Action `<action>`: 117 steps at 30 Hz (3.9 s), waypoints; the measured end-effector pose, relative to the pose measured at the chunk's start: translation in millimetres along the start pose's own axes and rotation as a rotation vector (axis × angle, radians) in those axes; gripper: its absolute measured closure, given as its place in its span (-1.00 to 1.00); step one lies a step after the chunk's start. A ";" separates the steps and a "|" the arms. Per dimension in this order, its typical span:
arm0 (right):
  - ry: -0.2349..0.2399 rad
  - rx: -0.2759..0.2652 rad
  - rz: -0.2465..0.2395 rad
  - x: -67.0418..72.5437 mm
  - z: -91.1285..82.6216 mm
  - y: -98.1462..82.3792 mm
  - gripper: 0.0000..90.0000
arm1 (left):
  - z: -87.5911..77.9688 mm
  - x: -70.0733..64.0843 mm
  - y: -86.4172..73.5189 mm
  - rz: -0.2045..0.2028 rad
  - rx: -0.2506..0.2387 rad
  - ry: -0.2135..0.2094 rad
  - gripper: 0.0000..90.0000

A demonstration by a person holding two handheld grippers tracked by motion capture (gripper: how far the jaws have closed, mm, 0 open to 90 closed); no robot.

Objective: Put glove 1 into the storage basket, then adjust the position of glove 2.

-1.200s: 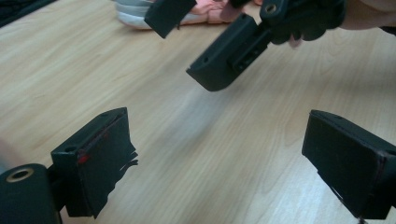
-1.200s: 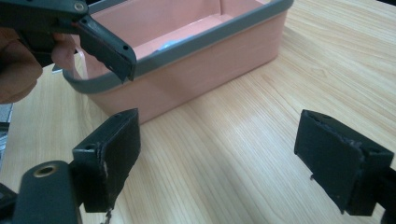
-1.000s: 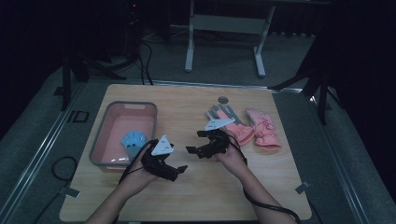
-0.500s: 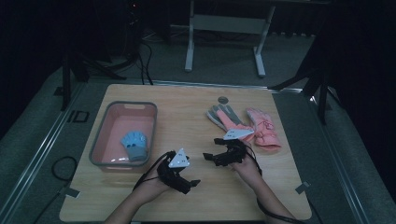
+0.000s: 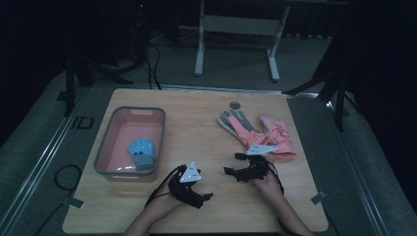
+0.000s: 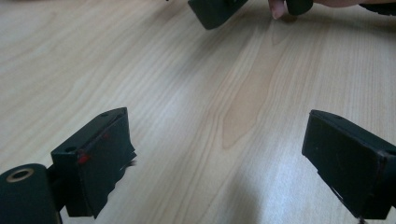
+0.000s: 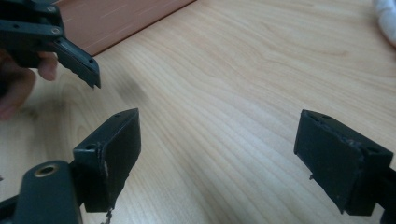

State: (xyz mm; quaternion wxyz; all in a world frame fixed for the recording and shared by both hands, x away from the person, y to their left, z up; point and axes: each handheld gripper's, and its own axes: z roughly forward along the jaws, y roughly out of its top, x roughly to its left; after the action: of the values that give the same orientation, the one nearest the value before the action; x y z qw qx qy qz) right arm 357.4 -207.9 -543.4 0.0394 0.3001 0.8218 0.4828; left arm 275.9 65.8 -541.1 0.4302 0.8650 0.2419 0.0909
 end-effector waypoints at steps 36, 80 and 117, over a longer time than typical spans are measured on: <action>-0.335 0.044 0.018 -96.0 -23.4 68.7 0.49 | -5.8 -8.7 -17.2 -0.019 -0.013 0.032 -0.81; -0.495 -0.042 0.383 -6.7 -15.0 54.7 0.97 | -5.4 -5.7 -21.8 -0.040 -0.026 0.074 -0.86; -0.604 -0.053 0.262 8.0 -33.2 46.0 0.44 | -2.7 -6.8 -24.1 -0.053 -0.030 0.089 -0.95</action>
State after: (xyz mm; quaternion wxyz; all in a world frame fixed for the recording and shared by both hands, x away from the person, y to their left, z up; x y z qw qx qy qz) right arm 360.0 -212.9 -486.4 0.2265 0.5316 0.7147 0.3940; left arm 260.8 76.7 -558.1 0.4344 0.8467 0.2823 0.1216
